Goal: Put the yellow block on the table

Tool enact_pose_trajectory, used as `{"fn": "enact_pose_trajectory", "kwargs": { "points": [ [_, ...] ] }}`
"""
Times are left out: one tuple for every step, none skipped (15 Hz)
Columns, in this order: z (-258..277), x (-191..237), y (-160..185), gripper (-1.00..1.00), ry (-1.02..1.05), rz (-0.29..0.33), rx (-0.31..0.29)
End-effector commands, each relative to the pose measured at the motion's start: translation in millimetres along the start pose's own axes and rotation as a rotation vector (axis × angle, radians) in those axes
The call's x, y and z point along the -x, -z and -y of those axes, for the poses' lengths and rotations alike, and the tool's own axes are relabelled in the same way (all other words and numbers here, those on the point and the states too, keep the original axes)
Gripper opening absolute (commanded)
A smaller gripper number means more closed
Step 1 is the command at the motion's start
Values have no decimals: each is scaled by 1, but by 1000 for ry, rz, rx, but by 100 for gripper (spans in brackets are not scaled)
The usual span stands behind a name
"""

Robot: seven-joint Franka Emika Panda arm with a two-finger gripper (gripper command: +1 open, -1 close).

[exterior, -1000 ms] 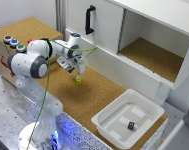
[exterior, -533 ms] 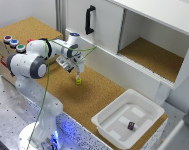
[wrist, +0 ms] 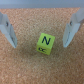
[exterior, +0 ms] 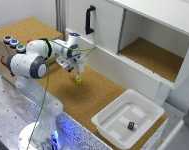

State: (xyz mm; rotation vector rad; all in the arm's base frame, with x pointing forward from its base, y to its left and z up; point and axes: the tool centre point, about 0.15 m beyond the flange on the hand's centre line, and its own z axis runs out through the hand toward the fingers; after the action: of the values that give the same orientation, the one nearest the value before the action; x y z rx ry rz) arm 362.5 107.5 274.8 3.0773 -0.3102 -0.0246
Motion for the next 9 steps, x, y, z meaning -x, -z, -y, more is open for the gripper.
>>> {"fn": "enact_pose_trajectory", "kwargs": {
  "points": [
    [4, 0, 5, 100, -14, 20, 50],
    [4, 0, 5, 100, -14, 20, 50],
    [4, 0, 5, 100, -14, 20, 50],
    [4, 0, 5, 100, -14, 20, 50],
    [4, 0, 5, 100, -14, 20, 50],
    [4, 0, 5, 100, -14, 20, 50],
    [0, 0, 0, 100, 0, 0, 0],
    [-2, 0, -5, 100, -40, -5, -10],
    [-5, -2, -10, 100, -70, -12, -13]
  ]
}}
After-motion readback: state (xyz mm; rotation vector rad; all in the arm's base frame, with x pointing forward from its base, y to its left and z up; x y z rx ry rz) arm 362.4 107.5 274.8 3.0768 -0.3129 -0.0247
